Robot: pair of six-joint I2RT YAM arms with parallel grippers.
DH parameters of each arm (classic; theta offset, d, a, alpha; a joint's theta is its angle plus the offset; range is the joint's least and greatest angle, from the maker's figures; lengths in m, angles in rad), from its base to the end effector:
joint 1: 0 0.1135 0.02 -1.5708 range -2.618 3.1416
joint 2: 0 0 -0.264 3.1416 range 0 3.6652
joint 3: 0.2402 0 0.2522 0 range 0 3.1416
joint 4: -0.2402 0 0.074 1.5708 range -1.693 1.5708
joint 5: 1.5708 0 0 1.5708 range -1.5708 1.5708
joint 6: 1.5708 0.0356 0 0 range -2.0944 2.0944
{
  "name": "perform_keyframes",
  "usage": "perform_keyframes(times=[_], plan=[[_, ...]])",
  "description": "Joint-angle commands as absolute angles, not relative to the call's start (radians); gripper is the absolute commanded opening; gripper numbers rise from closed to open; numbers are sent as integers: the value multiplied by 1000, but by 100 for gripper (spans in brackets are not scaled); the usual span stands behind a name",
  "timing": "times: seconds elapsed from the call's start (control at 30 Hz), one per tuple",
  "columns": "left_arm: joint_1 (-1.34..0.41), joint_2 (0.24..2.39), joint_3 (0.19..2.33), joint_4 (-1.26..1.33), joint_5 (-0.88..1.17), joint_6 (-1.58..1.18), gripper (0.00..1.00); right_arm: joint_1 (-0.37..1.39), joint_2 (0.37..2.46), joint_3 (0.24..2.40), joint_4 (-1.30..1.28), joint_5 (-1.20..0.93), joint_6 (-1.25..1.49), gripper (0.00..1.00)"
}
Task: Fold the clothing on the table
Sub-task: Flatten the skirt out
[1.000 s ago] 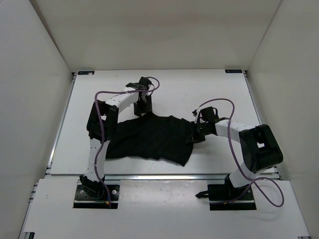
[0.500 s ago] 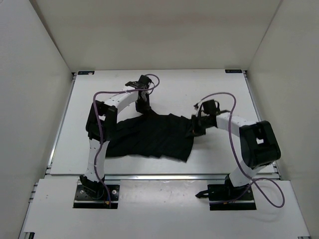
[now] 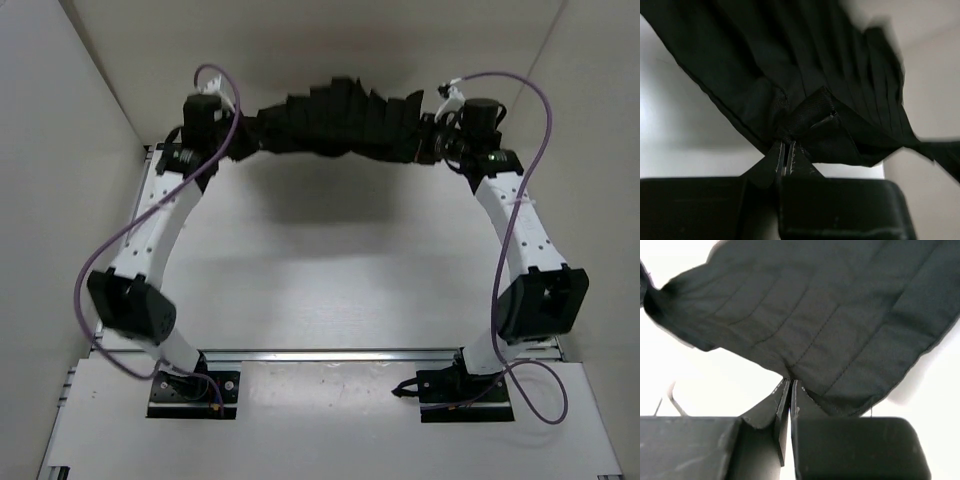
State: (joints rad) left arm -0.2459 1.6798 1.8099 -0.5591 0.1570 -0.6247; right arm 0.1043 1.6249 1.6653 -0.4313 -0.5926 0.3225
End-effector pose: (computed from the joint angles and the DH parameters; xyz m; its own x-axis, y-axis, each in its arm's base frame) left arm 0.3702 -0.0987 0.4218 -0.5485 -0.4579 -0.6996 0.0709 0.8082 -0.5846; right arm 0.3682 0.0585 0.4075 -0.5496 0.2068 -0.8095 -0.4489 0.7440 0.4949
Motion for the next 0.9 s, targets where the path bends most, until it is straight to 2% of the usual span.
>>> perform_keyframes(times=[0.0,0.03,0.1,0.13,0.17,0.2,0.27,0.4,0.5,0.57,0.77,0.87], plan=[[-264,1524,1402,-413,219,-629,0,109,1550,1351,-416,-595,313,0],[-267,1485,1285,-408,221,-603,0,117,1531,1307,-413,-606,301,0],[-270,1441,1109,-416,238,-581,2,124,1479,1144,-439,-585,253,12],[-268,1412,997,-410,256,-583,19,142,1470,1071,-446,-554,249,21],[-258,1399,939,-399,282,-595,42,158,1439,1039,-469,-490,233,30],[-256,1366,839,-391,307,-591,46,166,1402,967,-480,-427,239,42],[-252,1326,730,-388,301,-575,48,184,1338,870,-483,-375,267,54],[-282,1255,612,-410,267,-575,52,173,1226,709,-457,-311,348,63],[-316,1229,562,-377,235,-636,58,150,1219,635,-411,-330,383,64],[-337,1226,539,-350,213,-666,58,141,1227,611,-382,-319,377,64],[-428,1304,574,-328,132,-736,58,130,1376,623,-296,-313,364,64],[-466,1344,584,-319,117,-761,57,136,1452,670,-273,-342,359,60]])
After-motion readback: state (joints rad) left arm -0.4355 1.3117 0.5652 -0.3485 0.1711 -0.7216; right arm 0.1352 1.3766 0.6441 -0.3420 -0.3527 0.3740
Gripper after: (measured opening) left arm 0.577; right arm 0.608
